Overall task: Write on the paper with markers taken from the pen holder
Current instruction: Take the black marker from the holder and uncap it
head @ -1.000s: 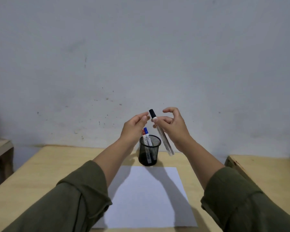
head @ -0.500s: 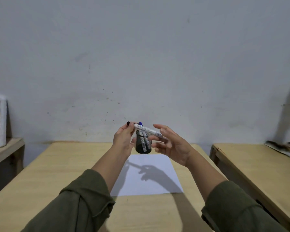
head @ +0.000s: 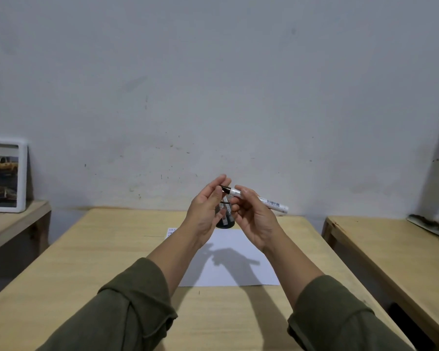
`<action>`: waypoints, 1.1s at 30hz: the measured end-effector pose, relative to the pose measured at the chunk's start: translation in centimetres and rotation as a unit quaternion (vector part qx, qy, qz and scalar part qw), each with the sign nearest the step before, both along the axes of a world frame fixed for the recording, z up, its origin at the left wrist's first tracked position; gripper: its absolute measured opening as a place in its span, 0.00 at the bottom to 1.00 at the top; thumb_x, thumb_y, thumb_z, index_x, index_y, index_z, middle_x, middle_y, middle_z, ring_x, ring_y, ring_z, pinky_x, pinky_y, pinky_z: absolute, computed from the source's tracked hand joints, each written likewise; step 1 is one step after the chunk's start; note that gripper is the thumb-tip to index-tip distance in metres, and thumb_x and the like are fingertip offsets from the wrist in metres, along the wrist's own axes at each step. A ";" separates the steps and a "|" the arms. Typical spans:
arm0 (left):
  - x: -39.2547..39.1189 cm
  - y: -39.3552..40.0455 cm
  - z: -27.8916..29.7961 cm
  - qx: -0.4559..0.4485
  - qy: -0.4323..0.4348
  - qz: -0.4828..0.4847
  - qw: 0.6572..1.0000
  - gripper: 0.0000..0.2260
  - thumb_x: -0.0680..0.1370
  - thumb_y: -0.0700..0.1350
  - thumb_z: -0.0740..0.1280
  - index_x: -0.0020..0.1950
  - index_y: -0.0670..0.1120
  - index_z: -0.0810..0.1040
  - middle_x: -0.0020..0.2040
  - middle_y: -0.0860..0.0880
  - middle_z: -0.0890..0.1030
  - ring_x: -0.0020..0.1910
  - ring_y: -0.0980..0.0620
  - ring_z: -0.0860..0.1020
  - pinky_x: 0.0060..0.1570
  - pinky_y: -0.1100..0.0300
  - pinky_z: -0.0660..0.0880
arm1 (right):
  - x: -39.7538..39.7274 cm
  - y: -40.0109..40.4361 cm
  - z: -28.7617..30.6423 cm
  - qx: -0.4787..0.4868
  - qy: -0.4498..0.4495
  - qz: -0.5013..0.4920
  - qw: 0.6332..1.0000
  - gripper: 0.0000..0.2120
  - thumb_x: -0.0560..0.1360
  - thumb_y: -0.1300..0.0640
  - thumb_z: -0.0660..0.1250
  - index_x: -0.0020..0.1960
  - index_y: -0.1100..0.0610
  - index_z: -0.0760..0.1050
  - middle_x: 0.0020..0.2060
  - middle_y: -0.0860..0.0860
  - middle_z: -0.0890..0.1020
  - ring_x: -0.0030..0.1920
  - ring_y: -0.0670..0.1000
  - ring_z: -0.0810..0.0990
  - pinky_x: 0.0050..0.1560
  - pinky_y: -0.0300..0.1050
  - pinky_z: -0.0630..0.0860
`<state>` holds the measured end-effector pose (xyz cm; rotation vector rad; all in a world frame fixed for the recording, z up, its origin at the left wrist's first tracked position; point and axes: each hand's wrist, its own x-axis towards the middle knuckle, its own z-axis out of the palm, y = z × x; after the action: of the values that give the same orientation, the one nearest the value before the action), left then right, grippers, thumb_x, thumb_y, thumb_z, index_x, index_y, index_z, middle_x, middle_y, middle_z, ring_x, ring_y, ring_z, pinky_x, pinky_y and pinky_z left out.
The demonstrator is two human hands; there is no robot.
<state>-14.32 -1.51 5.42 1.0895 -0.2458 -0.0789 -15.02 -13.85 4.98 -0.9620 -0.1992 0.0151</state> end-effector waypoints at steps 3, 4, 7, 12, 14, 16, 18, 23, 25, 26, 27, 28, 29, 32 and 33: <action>0.0 0.1 0.1 -0.036 -0.007 -0.011 0.999 0.12 0.81 0.42 0.57 0.60 0.51 0.75 0.57 0.56 0.79 0.43 0.66 0.81 0.55 0.60 0.74 | 0.2 0.6 -0.2 0.043 0.011 0.013 0.999 0.08 0.78 0.58 0.62 0.44 0.58 0.78 0.30 0.52 0.80 0.29 0.46 0.77 0.35 0.36 0.78; 0.0 0.1 0.2 -0.046 -0.004 -0.001 0.999 0.11 0.81 0.42 0.58 0.58 0.50 0.76 0.54 0.55 0.80 0.42 0.65 0.82 0.53 0.60 0.74 | 0.2 0.8 -0.2 0.047 0.010 0.014 0.999 0.08 0.78 0.59 0.62 0.44 0.58 0.78 0.30 0.52 0.80 0.30 0.46 0.77 0.36 0.36 0.78; 0.1 0.1 0.2 -0.052 0.019 0.051 0.997 0.08 0.80 0.43 0.60 0.51 0.51 0.78 0.48 0.55 0.80 0.39 0.62 0.80 0.49 0.63 0.72 | 0.4 1.3 -0.3 0.028 0.001 0.010 1.000 0.05 0.77 0.58 0.63 0.45 0.58 0.76 0.30 0.52 0.80 0.31 0.46 0.78 0.37 0.36 0.78; 0.3 -0.2 0.0 -0.025 0.054 0.110 0.992 0.07 0.78 0.45 0.63 0.45 0.52 0.80 0.38 0.61 0.83 0.42 0.60 0.77 0.44 0.63 0.67 | 0.9 1.7 -0.5 0.025 -0.013 -0.002 1.000 0.05 0.78 0.59 0.61 0.45 0.59 0.73 0.29 0.51 0.80 0.30 0.46 0.78 0.36 0.35 0.77; 0.5 -0.3 0.0 -0.028 0.065 0.119 0.990 0.08 0.78 0.45 0.64 0.43 0.52 0.80 0.34 0.62 0.83 0.41 0.59 0.77 0.43 0.63 0.67 | 1.1 1.8 -0.7 0.024 -0.016 -0.007 1.000 0.05 0.78 0.60 0.61 0.45 0.59 0.73 0.29 0.51 0.79 0.30 0.46 0.77 0.36 0.36 0.77; 0.6 -0.3 -0.1 -0.029 0.078 0.125 0.989 0.09 0.78 0.44 0.64 0.41 0.52 0.80 0.32 0.63 0.82 0.40 0.60 0.77 0.42 0.63 0.67 | 1.3 1.9 -0.9 0.021 -0.020 -0.012 0.999 0.04 0.78 0.60 0.61 0.45 0.59 0.73 0.31 0.51 0.78 0.31 0.47 0.77 0.36 0.36 0.76; 0.7 -0.2 -0.1 -0.029 0.089 0.130 0.987 0.09 0.78 0.45 0.64 0.39 0.51 0.80 0.29 0.62 0.82 0.38 0.59 0.75 0.41 0.64 0.67 | 1.6 2.0 -1.1 0.006 -0.029 -0.019 0.999 0.04 0.78 0.60 0.62 0.44 0.59 0.73 0.32 0.52 0.78 0.31 0.47 0.77 0.36 0.36 0.76; 1.1 0.3 -0.2 -0.046 0.121 0.133 0.983 0.05 0.76 0.45 0.67 0.45 0.47 0.81 0.26 0.58 0.81 0.31 0.59 0.76 0.28 0.69 0.71 | 2.1 2.1 -1.6 -0.052 -0.051 -0.023 0.997 0.06 0.78 0.58 0.62 0.43 0.57 0.72 0.33 0.52 0.80 0.32 0.48 0.77 0.37 0.37 0.75; 1.0 0.5 -0.1 -0.064 0.138 0.134 0.979 0.04 0.76 0.43 0.67 0.46 0.44 0.80 0.25 0.55 0.81 0.24 0.61 0.78 0.20 0.71 0.70 | 2.2 2.2 -1.8 -0.068 -0.058 -0.024 0.996 0.05 0.78 0.58 0.62 0.44 0.57 0.72 0.32 0.53 0.79 0.32 0.48 0.77 0.37 0.37 0.76; 0.9 0.6 -0.1 -0.067 0.144 0.135 0.978 0.04 0.76 0.43 0.67 0.46 0.43 0.79 0.25 0.55 0.81 0.22 0.61 0.78 0.19 0.72 0.70 | 2.3 2.2 -1.9 -0.075 -0.062 -0.023 0.995 0.05 0.78 0.58 0.62 0.45 0.58 0.72 0.32 0.53 0.79 0.32 0.48 0.77 0.38 0.37 0.76; 1.0 0.7 -0.2 -0.064 0.149 0.136 0.977 0.04 0.76 0.43 0.66 0.44 0.42 0.79 0.24 0.55 0.81 0.21 0.61 0.77 0.18 0.72 0.69 | 2.3 2.3 -2.1 -0.083 -0.066 -0.022 0.994 0.04 0.78 0.58 0.62 0.47 0.59 0.71 0.33 0.54 0.79 0.32 0.49 0.77 0.38 0.38 0.76; 1.0 0.8 -0.3 -0.061 0.155 0.135 0.977 0.06 0.77 0.43 0.66 0.42 0.42 0.78 0.23 0.54 0.80 0.20 0.61 0.76 0.18 0.72 0.69 | 2.3 2.3 -2.2 -0.095 -0.072 -0.021 0.993 0.04 0.78 0.59 0.62 0.48 0.60 0.71 0.33 0.54 0.79 0.32 0.49 0.77 0.39 0.39 0.76; 1.3 0.9 -0.5 -0.057 0.161 0.135 0.976 0.07 0.77 0.43 0.66 0.40 0.43 0.78 0.22 0.54 0.80 0.19 0.61 0.76 0.18 0.72 0.69 | 2.4 2.4 -2.4 -0.108 -0.077 -0.021 0.991 0.04 0.78 0.59 0.62 0.48 0.60 0.72 0.33 0.55 0.78 0.33 0.49 0.77 0.41 0.40 0.76; 1.8 1.4 -1.2 -0.037 0.178 0.146 0.972 0.09 0.76 0.45 0.67 0.37 0.45 0.78 0.21 0.56 0.79 0.20 0.63 0.75 0.26 0.70 0.72 | 2.4 2.7 -2.9 -0.144 -0.090 -0.021 0.985 0.03 0.77 0.59 0.63 0.45 0.58 0.74 0.34 0.56 0.78 0.33 0.50 0.77 0.43 0.42 0.77; 2.1 1.5 -1.5 -0.033 0.184 0.146 0.971 0.09 0.76 0.45 0.67 0.36 0.46 0.78 0.21 0.56 0.78 0.20 0.63 0.76 0.31 0.69 0.71 | 2.4 2.7 -3.1 -0.158 -0.095 -0.024 0.983 0.03 0.77 0.59 0.63 0.45 0.57 0.74 0.34 0.56 0.78 0.34 0.50 0.77 0.43 0.42 0.77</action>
<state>-12.21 0.02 3.95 1.0141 0.2449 -0.0075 -12.59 -11.12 1.90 -1.2859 -0.3564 -0.0921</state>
